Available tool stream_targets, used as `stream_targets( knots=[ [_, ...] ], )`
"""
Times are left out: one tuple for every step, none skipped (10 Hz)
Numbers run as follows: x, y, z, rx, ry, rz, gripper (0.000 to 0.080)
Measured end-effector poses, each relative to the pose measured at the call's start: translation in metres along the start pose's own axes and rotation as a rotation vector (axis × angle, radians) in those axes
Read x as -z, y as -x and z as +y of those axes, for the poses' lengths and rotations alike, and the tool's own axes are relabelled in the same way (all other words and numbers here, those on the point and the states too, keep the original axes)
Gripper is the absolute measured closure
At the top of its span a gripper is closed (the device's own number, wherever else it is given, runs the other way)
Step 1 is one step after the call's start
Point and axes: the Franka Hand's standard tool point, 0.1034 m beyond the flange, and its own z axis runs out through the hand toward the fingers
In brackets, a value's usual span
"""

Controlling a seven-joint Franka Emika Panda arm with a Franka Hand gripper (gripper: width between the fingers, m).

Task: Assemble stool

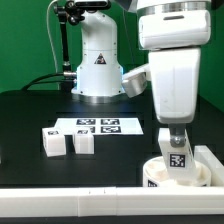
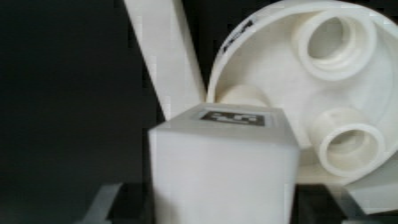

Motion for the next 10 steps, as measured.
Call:
stream_targets(
  knots=[
    [0.000,-0.003,-0.002,-0.116,0.006,0.004,0.0449],
    [0.000,-0.006,-0.003,-0.218,0.008,0.007,0.0449],
    [0.000,-0.009,-0.003,-0.316,0.011,0.012,0.0449],
    [-0.001,-0.013,-0.005,-0.419,0.010,0.014,0.0450],
    [-0.001,-0.016,-0.008,-0.520,0.007,0.015,0.0450],
    [-0.001,-0.019,-0.009,-0.611,0.008,0.018,0.0450],
    [-0.001,-0.021,-0.008,-0.679,0.013,0.025,0.0450],
    [-0.001,-0.023,-0.009,-0.807,0.015,0.032,0.0450],
    [-0.002,-0.022,-0.009,-0.894,0.009,0.034,0.0450],
    [-0.002,-0.020,-0.008,-0.959,0.005,0.037,0.0450]
  ],
)
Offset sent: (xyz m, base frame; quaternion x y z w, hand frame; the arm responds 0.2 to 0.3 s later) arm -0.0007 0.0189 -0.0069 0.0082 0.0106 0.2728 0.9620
